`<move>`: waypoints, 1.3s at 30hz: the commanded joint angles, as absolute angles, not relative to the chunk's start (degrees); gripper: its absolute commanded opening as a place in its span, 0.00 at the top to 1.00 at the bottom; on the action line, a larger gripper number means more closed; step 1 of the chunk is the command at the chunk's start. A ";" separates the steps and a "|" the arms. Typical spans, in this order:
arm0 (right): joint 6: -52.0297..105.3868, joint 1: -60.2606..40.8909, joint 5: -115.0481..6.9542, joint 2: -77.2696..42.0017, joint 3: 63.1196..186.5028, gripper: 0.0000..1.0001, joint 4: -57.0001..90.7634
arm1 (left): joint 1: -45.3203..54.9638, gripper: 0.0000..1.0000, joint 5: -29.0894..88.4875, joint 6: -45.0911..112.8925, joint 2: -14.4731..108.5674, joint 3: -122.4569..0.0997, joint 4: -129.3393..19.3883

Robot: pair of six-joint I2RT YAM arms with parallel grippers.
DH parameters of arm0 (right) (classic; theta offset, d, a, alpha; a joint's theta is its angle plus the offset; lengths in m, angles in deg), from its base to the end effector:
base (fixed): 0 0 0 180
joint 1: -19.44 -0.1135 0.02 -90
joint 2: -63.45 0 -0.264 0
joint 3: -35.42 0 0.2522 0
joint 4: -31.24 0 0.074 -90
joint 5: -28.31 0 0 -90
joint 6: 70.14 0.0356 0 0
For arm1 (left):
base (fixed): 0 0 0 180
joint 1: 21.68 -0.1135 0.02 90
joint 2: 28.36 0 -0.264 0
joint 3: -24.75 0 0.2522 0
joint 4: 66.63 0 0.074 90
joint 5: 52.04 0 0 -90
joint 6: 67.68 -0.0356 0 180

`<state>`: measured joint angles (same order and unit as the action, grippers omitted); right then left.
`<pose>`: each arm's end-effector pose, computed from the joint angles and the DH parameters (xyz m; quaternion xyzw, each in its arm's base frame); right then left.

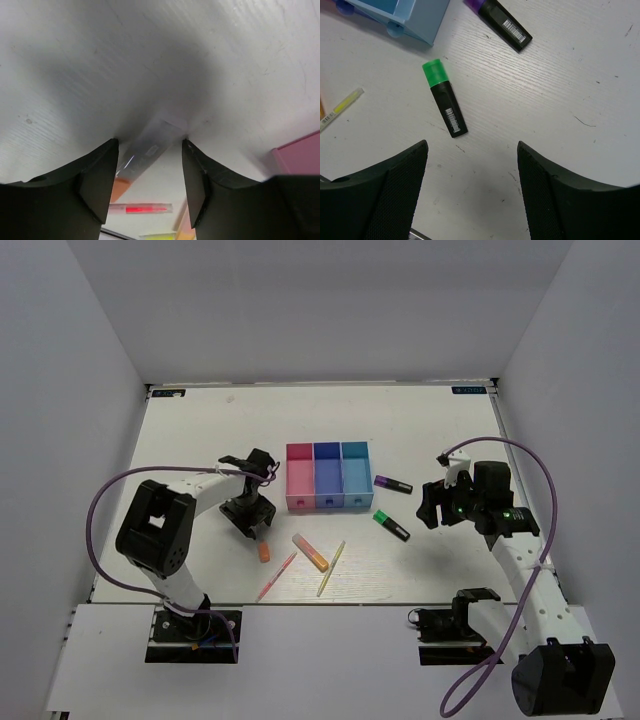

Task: Sort the stationery into containers
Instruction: Pick up the pen from the center of the board, then place the pen in the storage box.

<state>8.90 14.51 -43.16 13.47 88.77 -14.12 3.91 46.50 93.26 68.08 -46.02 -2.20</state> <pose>0.1804 0.0269 0.2584 -0.1895 0.8839 0.1258 0.4087 0.2519 -0.1148 0.1574 -0.3844 0.9202 0.0502 0.0550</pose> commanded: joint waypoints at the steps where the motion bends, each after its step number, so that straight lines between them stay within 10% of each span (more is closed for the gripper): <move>1: 8.61 14.61 -41.65 14.40 89.43 0.26 -14.25 | 3.64 0.38 48.60 94.48 69.28 -46.14 -4.62; 7: 8.53 14.70 -41.47 14.67 89.52 0.26 -14.86 | 3.90 0.44 48.42 94.57 69.38 -42.98 -5.93; 18: 8.96 14.70 -41.30 15.37 89.43 0.26 -14.60 | 4.95 1.00 47.19 86.49 70.52 -42.44 -5.06; 25: 8.88 14.78 -41.21 15.11 89.34 0.26 -14.43 | 6.36 1.00 52.98 70.77 63.76 -56.14 3.55; 27: 8.97 14.78 -40.86 15.19 89.34 0.34 -14.43 | 6.88 1.00 54.21 66.21 63.23 -62.56 5.21; 28: 8.97 14.78 -40.68 15.02 89.34 0.84 -14.60 | 6.97 1.00 53.35 63.48 63.57 -68.40 4.53; 29: 8.97 14.78 -40.51 15.11 89.26 1.00 -14.52 | 6.97 1.00 51.78 62.50 63.92 -69.77 4.52; 39: 8.44 14.78 -40.77 14.32 88.90 0.98 -14.34 | 8.82 1.00 47.19 45.27 80.71 -93.60 0.31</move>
